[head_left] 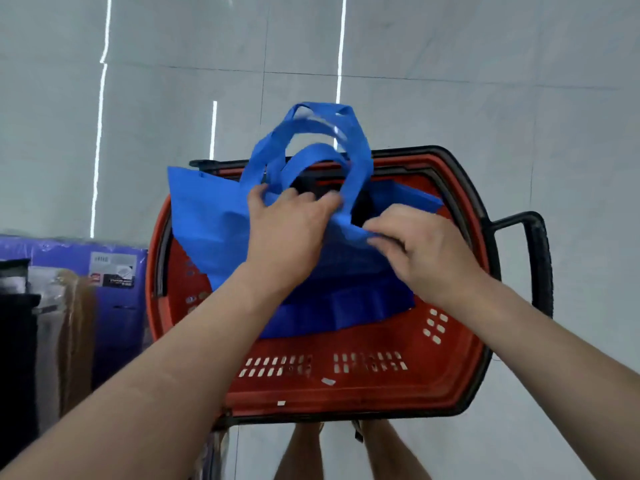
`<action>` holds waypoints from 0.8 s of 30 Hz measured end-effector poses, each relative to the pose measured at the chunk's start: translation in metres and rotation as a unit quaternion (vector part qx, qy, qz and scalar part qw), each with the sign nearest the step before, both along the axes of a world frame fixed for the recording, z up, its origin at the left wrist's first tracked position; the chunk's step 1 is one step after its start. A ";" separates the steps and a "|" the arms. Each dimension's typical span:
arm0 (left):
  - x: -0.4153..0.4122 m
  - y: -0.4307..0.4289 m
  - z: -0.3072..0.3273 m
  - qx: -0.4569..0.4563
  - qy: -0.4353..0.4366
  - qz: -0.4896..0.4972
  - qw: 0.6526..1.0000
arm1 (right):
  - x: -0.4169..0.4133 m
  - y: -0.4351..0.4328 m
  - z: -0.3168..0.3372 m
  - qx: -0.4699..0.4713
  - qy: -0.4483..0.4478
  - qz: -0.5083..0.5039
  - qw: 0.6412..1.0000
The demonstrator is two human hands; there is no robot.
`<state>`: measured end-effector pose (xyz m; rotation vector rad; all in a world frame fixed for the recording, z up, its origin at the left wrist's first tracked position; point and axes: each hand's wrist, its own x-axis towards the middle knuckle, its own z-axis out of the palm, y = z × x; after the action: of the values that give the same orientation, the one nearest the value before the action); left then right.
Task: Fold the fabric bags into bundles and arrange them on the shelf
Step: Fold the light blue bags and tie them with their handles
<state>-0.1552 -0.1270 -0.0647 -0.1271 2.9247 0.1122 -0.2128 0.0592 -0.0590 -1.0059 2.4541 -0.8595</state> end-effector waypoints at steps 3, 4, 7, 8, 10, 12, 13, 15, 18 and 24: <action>0.034 -0.024 0.006 -0.008 -0.027 -0.033 0.999 | -0.001 0.013 0.001 -0.027 -0.209 -0.144 0.967; 0.050 -0.031 0.008 -0.011 -0.044 -0.033 0.998 | -0.005 0.019 -0.005 -0.016 -0.211 -0.183 0.960; 0.101 -0.057 0.003 -0.018 -0.130 -0.008 0.991 | -0.018 0.026 -0.024 0.105 -0.032 -0.179 0.978; 0.114 -0.064 -0.001 -0.026 -0.167 0.008 0.986 | -0.021 0.023 -0.030 0.141 0.006 -0.154 0.978; 0.128 -0.073 -0.006 -0.023 -0.212 0.035 0.976 | -0.029 0.012 -0.042 0.227 0.043 -0.105 0.967; 0.128 -0.075 -0.009 0.002 -0.181 0.045 0.982 | -0.034 0.001 -0.056 0.322 0.069 -0.080 0.941; 0.122 -0.075 -0.009 0.005 -0.157 0.053 0.986 | -0.036 -0.004 -0.062 0.353 0.085 -0.077 0.928; 0.106 -0.073 -0.009 0.006 -0.122 0.069 0.990 | -0.035 -0.011 -0.071 0.407 0.112 -0.076 0.904; 0.087 -0.068 -0.009 0.018 -0.091 0.077 0.993 | -0.027 -0.008 -0.079 0.403 0.087 -0.065 0.909; 0.082 -0.060 0.006 0.050 -0.029 0.134 0.989 | -0.025 0.008 -0.019 0.127 -0.091 -0.170 0.973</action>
<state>-0.0737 -0.1871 -0.0590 -0.4976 2.8211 0.2915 -0.2376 0.0673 -0.0776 -0.4045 2.5307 -0.6752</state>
